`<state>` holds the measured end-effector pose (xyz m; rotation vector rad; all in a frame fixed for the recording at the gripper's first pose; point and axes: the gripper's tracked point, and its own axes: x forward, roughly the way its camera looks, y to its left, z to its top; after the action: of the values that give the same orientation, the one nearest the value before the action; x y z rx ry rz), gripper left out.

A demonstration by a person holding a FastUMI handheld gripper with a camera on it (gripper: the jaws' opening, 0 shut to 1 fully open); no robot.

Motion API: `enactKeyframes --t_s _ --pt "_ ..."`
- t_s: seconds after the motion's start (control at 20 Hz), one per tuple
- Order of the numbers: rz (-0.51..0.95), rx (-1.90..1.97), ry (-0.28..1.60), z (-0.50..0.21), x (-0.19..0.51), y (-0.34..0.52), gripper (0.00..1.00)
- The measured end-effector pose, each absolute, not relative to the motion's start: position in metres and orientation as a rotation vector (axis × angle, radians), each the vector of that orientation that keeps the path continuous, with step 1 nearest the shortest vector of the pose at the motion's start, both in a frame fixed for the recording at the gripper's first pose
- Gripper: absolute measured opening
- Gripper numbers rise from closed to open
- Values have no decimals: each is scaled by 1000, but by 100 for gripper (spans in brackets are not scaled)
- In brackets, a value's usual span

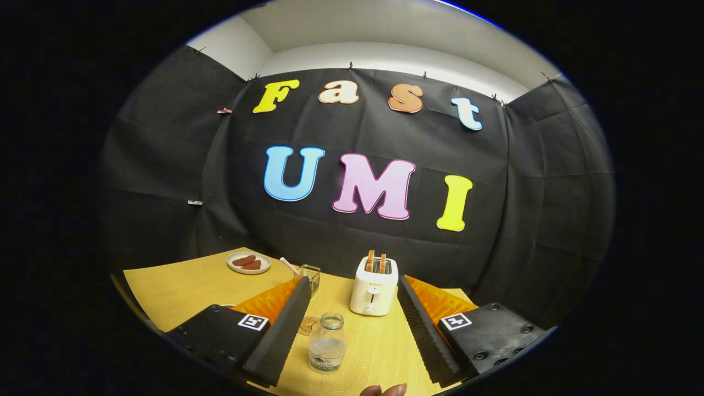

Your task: Take the bottle from table, then pour the juice into the cup, finally place the bottle on the coaster

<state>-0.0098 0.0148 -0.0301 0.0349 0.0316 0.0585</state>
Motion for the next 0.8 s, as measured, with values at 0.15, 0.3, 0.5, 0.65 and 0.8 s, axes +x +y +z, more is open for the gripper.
enactKeyframes --t_s 0.15,0.3,0.5,0.65,0.8 --pt "69 79 49 -58 -10 20 97" --pt "84 116 72 -92 -10 29 98" --pt "113 149 107 -137 -5 37 97" --pt "119 166 124 -166 3 38 97" --pt "140 189 134 -185 9 47 98"
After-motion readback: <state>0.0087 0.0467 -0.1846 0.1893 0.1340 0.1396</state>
